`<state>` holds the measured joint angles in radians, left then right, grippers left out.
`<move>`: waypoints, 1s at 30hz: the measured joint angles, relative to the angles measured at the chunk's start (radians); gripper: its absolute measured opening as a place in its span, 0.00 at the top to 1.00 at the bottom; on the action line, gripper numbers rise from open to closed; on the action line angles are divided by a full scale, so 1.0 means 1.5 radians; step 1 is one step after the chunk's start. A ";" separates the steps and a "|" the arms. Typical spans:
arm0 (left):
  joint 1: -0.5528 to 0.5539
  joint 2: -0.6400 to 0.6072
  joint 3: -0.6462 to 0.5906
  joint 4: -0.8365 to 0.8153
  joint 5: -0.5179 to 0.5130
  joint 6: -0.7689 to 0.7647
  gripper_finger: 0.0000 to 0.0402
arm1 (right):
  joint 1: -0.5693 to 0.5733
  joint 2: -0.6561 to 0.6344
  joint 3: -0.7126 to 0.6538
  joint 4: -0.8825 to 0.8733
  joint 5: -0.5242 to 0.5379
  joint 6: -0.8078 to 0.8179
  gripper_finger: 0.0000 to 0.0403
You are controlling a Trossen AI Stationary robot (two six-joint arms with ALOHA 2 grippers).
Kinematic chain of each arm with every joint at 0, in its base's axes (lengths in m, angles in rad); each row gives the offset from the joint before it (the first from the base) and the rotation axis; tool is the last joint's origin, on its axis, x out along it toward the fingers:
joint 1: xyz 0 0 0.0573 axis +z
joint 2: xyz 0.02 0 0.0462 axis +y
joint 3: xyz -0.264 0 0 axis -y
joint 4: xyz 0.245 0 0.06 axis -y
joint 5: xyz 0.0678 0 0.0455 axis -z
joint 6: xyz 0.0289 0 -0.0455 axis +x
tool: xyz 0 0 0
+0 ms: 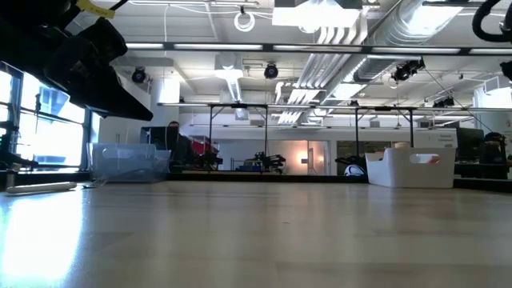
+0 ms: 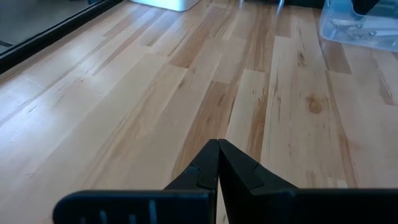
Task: Sort silverware by color (type)
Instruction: Put the bottom white fork into the transparent bin, then put the orange fork into the white bin
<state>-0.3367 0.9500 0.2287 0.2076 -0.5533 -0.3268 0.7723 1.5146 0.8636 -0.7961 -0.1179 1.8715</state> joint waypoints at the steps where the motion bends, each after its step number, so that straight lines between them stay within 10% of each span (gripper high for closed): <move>1: 0.000 0.000 0.000 0.000 0.000 -0.004 1.00 | 0.000 0.000 0.009 -0.005 -0.002 -0.009 0.87; 10: -0.001 0.000 0.086 -0.125 0.073 -0.005 1.00 | 0.000 0.000 0.213 -0.209 0.055 -0.211 0.64; 17: -0.041 0.015 0.294 -0.530 0.159 -0.098 1.00 | -0.050 -0.002 0.277 -0.251 0.346 -0.519 0.85; 21: -0.095 0.031 0.364 -0.691 0.194 -0.208 1.00 | -0.150 0.000 0.172 -0.007 0.374 -0.773 0.97; 30: -0.242 0.112 0.403 -0.811 0.245 -0.435 1.00 | -0.392 0.001 -0.088 0.759 0.137 -1.200 0.99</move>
<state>-0.7001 1.1185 0.8337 -1.0089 -0.1853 -0.9789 0.1844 1.5154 0.7315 0.3417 0.0869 0.0712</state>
